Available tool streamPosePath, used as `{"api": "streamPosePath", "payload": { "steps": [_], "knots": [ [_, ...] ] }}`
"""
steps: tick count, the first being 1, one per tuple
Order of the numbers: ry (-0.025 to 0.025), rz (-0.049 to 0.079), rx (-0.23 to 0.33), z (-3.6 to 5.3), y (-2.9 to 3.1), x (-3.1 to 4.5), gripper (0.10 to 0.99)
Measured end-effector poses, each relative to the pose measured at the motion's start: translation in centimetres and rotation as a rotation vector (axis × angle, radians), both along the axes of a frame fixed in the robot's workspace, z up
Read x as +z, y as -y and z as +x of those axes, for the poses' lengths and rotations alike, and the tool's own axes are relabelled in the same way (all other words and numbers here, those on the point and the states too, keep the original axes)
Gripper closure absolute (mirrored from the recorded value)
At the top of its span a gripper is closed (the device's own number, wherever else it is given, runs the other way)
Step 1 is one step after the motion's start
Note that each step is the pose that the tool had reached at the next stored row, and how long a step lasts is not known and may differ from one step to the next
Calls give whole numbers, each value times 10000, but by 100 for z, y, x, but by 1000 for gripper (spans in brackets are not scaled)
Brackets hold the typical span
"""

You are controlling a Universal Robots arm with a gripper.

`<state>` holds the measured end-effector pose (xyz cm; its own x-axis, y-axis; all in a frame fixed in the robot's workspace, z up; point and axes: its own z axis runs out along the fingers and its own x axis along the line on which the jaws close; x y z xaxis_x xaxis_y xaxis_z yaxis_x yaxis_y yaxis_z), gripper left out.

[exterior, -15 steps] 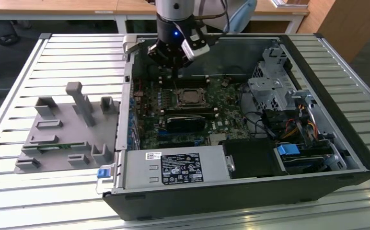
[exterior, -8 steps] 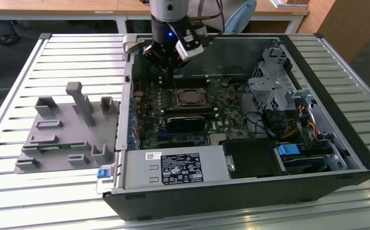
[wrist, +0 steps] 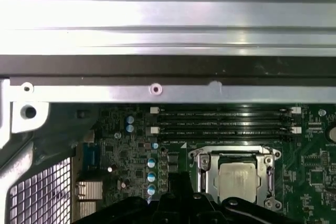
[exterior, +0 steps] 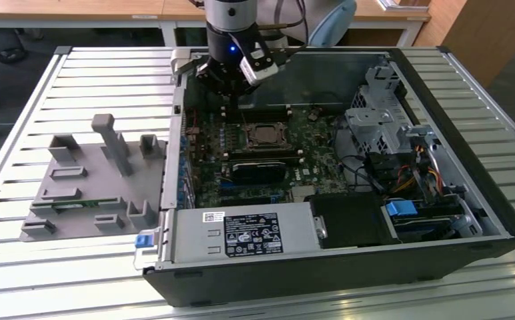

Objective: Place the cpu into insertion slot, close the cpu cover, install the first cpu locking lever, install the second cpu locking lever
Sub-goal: 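Install the first cpu locking lever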

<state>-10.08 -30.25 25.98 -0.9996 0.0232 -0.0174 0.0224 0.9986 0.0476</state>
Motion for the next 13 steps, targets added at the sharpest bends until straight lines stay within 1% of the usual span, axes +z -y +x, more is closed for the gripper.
{"api": "streamPosePath", "payload": {
  "steps": [2,8,10,13],
  "knots": [
    [1,0,-18,-4,-37,-11,980],
    [1,0,-187,-17,-88,-37,980],
    [0,0,-184,-14,-89,-41,980],
    [0,0,-186,23,-93,-43,980]
  ]
}}
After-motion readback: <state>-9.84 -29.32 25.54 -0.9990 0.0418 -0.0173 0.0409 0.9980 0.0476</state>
